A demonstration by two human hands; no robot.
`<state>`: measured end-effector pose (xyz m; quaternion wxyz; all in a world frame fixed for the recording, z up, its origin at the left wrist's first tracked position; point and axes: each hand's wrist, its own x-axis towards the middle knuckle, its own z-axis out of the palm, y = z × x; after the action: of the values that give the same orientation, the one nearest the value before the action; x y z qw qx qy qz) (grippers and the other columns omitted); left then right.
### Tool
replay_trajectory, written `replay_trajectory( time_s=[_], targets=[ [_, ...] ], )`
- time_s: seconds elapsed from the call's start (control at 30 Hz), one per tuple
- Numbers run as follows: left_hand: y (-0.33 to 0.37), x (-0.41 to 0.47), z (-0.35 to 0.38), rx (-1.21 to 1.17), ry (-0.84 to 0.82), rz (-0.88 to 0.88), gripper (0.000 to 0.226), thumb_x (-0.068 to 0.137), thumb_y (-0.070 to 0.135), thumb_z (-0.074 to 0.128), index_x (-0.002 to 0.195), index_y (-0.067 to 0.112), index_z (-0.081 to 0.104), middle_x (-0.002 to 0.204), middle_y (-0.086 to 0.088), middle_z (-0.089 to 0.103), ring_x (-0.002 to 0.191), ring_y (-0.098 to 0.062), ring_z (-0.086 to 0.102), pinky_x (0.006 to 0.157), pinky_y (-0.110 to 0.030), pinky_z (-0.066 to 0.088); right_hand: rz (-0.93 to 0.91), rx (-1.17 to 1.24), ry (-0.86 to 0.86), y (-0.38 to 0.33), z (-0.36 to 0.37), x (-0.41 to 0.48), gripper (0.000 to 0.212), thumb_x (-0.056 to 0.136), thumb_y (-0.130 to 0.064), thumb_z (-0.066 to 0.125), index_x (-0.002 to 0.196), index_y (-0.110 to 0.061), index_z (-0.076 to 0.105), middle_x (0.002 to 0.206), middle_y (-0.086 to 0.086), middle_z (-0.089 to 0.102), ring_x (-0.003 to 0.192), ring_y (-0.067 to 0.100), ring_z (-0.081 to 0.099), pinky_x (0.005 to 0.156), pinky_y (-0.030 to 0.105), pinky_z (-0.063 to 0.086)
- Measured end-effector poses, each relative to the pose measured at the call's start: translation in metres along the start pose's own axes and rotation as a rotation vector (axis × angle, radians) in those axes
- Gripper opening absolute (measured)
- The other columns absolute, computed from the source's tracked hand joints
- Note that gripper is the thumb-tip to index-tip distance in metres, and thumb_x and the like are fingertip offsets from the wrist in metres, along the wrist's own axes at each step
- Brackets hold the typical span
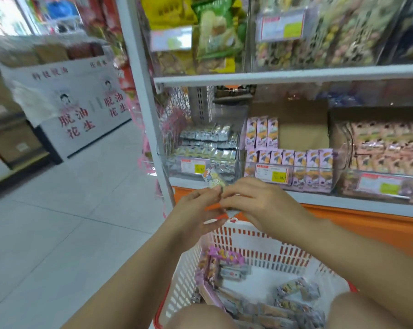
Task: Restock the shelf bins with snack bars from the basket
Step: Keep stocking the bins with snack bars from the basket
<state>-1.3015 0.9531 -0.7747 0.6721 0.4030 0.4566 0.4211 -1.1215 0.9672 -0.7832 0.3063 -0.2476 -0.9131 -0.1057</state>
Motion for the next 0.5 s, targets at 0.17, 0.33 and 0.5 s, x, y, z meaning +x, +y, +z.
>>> replay_trajectory(
  time_s=[0.17,0.33,0.5],
  targets=[
    [0.020,-0.003,0.005,-0.025,0.081,0.062,0.012,0.092,0.025,0.059,0.094,0.013,0.059,0.085,-0.003,0.070,0.078,-0.019,0.065,0.070,-0.027,0.053,0.462,0.398,0.078,-0.013,-0.005,0.019,0.042,0.083,-0.002,0.063,0.117,-0.024,0.057,0.118,-0.010,0.051,0.108,0.005,0.052,0.092,0.024,0.047],
    [0.036,0.003,0.007,0.117,0.210,0.156,0.029,0.092,0.028,0.060,0.112,0.007,0.057,0.103,-0.010,0.067,0.081,-0.018,0.066,0.065,-0.024,0.054,0.769,0.761,0.138,-0.014,-0.005,0.037,0.038,0.086,-0.003,0.064,0.102,-0.037,0.056,0.117,-0.009,0.058,0.105,0.002,0.058,0.092,0.023,0.050],
    [0.049,0.022,0.007,0.332,0.196,0.283,0.029,0.087,0.030,0.067,0.113,0.017,0.066,0.108,-0.003,0.067,0.097,-0.016,0.067,0.074,-0.028,0.057,0.745,0.642,0.165,0.002,0.000,0.053,0.036,0.085,-0.007,0.065,0.103,-0.037,0.060,0.118,-0.020,0.054,0.113,0.004,0.055,0.098,0.029,0.047]
  ],
)
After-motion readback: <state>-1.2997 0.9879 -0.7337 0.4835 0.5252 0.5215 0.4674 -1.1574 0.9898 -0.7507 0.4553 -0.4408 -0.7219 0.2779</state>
